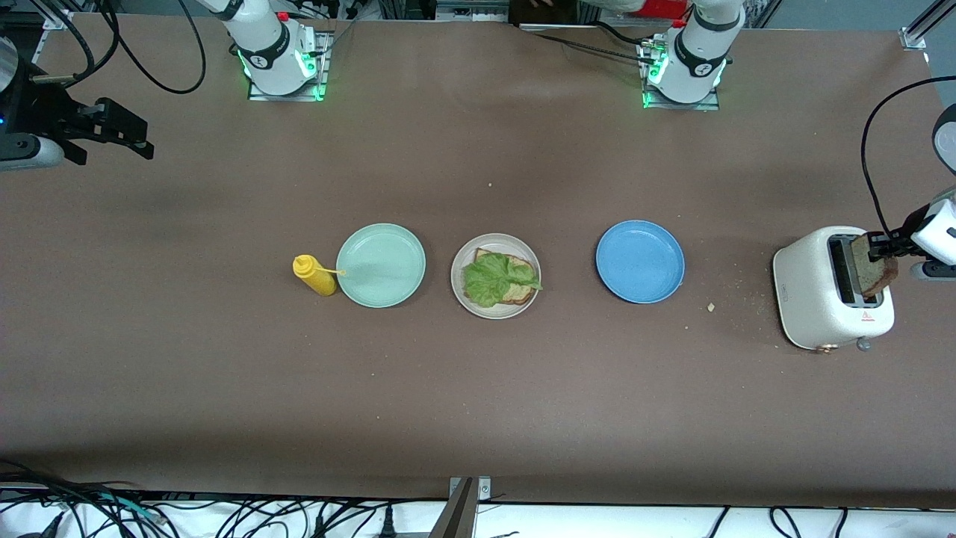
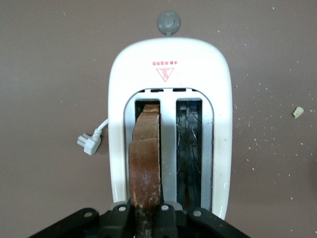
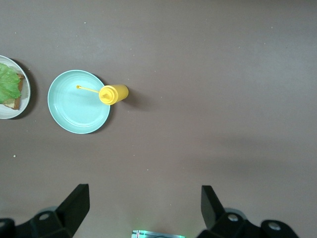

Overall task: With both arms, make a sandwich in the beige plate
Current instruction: 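Lower the left gripper onto the toaster and grasp the bread slice, then lift the bread slice out of the toaster with the left gripper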

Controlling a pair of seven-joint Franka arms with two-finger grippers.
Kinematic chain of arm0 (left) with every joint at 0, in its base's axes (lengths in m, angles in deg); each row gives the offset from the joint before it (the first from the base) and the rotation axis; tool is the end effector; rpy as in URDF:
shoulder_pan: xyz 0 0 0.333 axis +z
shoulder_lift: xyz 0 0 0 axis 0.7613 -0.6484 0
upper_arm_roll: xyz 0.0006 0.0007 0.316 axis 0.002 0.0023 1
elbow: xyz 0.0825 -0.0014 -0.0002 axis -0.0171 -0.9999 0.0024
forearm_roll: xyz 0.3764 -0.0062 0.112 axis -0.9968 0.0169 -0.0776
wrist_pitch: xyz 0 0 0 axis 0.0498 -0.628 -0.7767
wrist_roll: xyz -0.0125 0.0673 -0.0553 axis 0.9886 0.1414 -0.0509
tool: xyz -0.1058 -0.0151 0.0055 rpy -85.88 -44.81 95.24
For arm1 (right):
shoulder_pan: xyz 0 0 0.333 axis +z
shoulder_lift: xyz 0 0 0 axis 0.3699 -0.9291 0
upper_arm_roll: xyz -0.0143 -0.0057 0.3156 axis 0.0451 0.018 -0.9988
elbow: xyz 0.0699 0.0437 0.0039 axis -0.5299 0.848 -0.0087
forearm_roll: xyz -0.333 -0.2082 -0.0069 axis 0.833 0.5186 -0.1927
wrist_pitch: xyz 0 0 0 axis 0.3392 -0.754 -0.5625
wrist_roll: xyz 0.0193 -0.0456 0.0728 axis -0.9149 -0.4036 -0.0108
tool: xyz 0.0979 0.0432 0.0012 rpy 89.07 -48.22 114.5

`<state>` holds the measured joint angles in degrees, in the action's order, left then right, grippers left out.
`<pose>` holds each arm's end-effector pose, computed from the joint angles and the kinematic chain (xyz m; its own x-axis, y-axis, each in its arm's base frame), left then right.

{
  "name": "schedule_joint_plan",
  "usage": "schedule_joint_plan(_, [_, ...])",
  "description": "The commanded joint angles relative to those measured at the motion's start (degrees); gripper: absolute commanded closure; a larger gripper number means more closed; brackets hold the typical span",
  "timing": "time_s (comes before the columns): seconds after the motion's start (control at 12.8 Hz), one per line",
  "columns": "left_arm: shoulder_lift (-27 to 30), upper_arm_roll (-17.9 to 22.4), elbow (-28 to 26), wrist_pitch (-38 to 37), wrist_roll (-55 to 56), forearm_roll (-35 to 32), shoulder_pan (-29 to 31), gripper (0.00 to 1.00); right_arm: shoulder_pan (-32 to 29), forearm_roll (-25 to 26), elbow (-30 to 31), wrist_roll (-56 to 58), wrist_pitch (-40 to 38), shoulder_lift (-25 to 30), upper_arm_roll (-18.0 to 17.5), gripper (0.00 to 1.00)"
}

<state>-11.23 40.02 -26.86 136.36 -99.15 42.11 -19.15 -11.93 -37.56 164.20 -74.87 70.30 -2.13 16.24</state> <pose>0.5594 0.2128 0.3785 0.9999 -0.0058 -0.0094 -0.0067 -0.9951 -0.0985 0.5399 0.0400 0.6384 0.9947 0.0903 -0.0493 0.0884 -0.9953 -0.0384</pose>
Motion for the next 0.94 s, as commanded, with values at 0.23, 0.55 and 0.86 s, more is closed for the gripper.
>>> schedule_joint_plan(0.23, [1.2, -3.8, 13.1, -14.6, -0.4, -2.4, 0.1, 1.0, -0.4, 0.1, -1.7, -0.1, -0.9, -1.2, -0.1, 0.0])
schedule_joint_plan(0.55, [0.9, -12.0, 21.2, -24.8, -0.1, -2.6, 0.0, 1.0, -0.4, 0.1, -1.7, -0.3, -0.9, -1.2, 0.0, 0.0])
schedule_joint_plan(0.86, [-2.4, -19.7, 22.3, -28.4, 4.9, 10.9, -2.7, 1.0, -0.6, 0.2, -1.7, -0.1, -1.2, -1.3, 0.5, 0.0])
